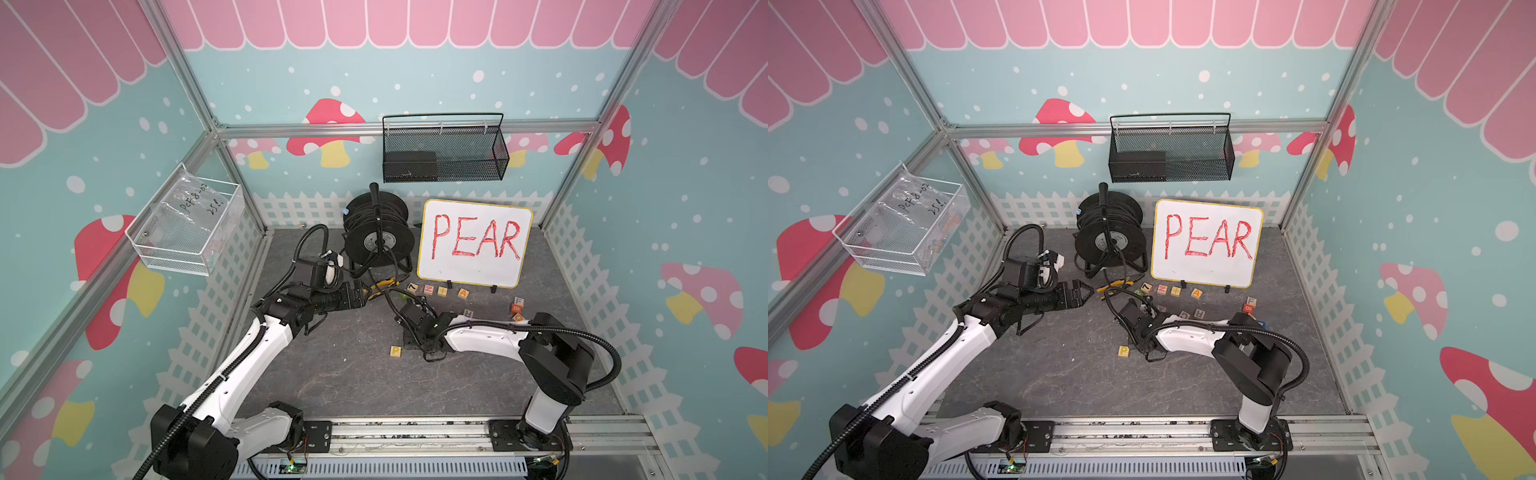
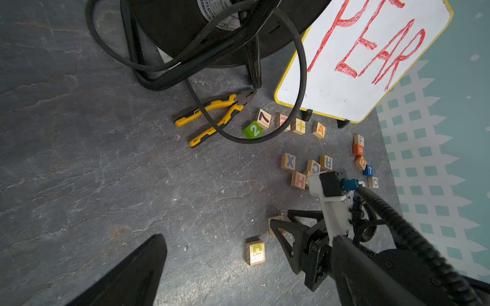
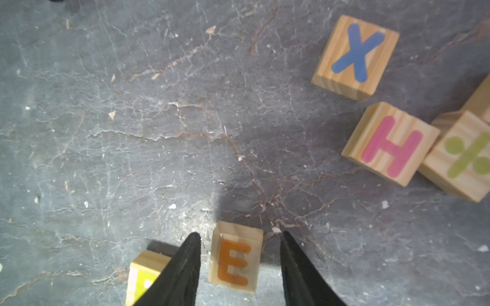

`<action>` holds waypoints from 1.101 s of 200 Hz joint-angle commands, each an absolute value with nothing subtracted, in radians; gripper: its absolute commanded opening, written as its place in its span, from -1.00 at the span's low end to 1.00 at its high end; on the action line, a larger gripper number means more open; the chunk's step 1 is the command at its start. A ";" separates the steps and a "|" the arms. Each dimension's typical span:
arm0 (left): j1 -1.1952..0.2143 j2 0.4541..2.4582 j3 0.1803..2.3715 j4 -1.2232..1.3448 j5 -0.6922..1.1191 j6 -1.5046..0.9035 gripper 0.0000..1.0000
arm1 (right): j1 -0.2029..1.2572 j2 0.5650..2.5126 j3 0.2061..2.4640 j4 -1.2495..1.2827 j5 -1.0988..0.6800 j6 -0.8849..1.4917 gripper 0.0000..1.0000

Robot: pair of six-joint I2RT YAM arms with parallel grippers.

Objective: Spell the uppercase word “pear” with letter blocks
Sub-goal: Move the letter block to the center of the board.

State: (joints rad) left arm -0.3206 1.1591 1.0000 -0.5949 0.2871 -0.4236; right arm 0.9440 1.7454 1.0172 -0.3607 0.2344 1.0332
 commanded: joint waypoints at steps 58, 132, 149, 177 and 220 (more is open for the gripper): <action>-0.314 1.129 1.020 -0.606 0.270 -0.426 0.99 | 0.963 1.794 1.048 -0.401 0.242 1.064 -0.20; -0.314 1.105 1.018 -0.604 0.268 -0.431 0.99 | 0.992 1.785 1.054 -0.430 0.252 1.083 -0.40; -0.314 1.095 1.018 -0.605 0.268 -0.434 0.99 | 1.003 1.767 1.043 -0.431 0.256 1.104 -0.40; -0.315 1.073 1.020 -0.605 0.280 -0.437 0.99 | 1.019 1.744 1.025 -0.433 0.268 1.126 -0.40; -0.327 1.031 1.019 -0.600 0.287 -0.439 0.99 | 1.052 1.741 1.020 -0.432 0.269 1.179 -0.40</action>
